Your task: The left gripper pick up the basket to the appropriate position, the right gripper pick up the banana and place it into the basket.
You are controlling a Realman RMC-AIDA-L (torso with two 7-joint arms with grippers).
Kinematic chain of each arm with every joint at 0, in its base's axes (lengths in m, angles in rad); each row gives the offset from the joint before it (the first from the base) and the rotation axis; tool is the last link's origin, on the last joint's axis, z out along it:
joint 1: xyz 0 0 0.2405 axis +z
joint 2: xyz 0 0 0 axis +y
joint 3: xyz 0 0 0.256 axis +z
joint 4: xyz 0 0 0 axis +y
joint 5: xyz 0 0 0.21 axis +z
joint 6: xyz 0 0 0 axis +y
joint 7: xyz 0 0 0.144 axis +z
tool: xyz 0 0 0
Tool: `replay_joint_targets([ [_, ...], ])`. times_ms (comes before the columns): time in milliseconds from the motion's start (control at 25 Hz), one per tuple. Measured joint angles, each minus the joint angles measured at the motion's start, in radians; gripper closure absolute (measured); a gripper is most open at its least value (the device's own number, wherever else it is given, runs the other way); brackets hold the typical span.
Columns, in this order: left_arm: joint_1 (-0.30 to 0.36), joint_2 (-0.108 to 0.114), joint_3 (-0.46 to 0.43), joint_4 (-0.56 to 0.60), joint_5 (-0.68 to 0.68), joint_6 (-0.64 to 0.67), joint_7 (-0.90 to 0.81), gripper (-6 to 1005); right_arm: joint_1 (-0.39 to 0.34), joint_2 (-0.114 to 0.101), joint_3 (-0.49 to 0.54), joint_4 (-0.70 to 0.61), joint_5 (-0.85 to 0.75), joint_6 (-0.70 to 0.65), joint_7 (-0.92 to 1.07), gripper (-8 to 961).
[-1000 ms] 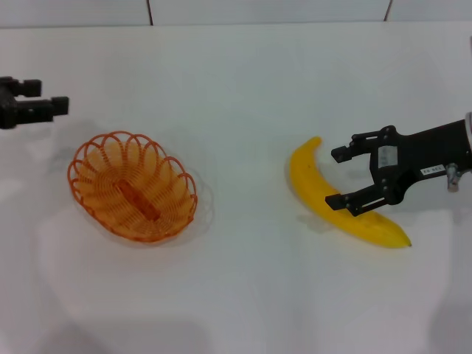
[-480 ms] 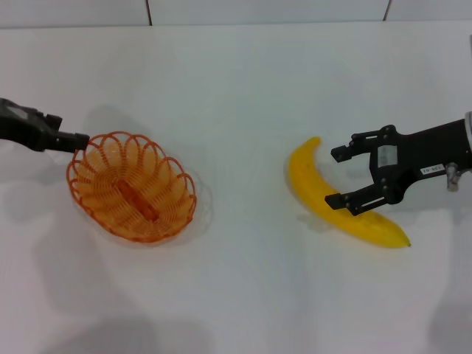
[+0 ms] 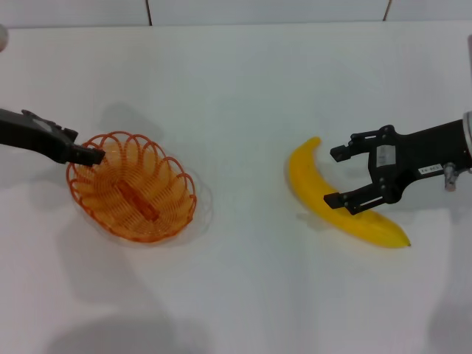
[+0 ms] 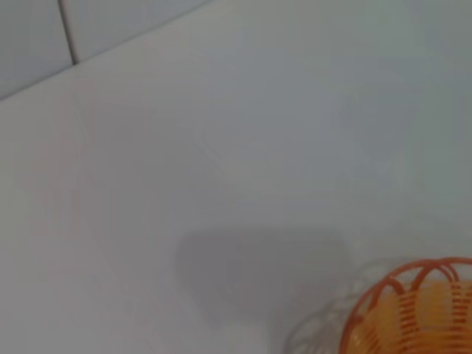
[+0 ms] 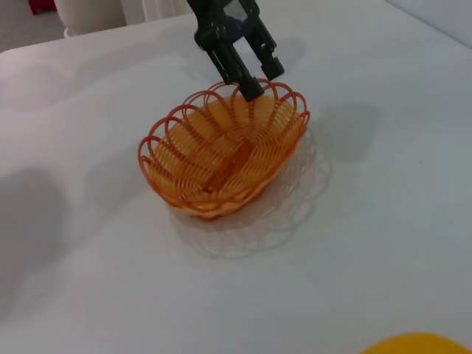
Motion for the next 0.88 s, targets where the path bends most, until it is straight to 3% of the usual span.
replay_joint_targets([
  [880, -0.033, -0.002, 0.068, -0.103, 0.0, -0.115, 0.009, 307, 0.019, 0.0, -0.009, 0.032, 0.0, 0.013, -0.002, 65],
])
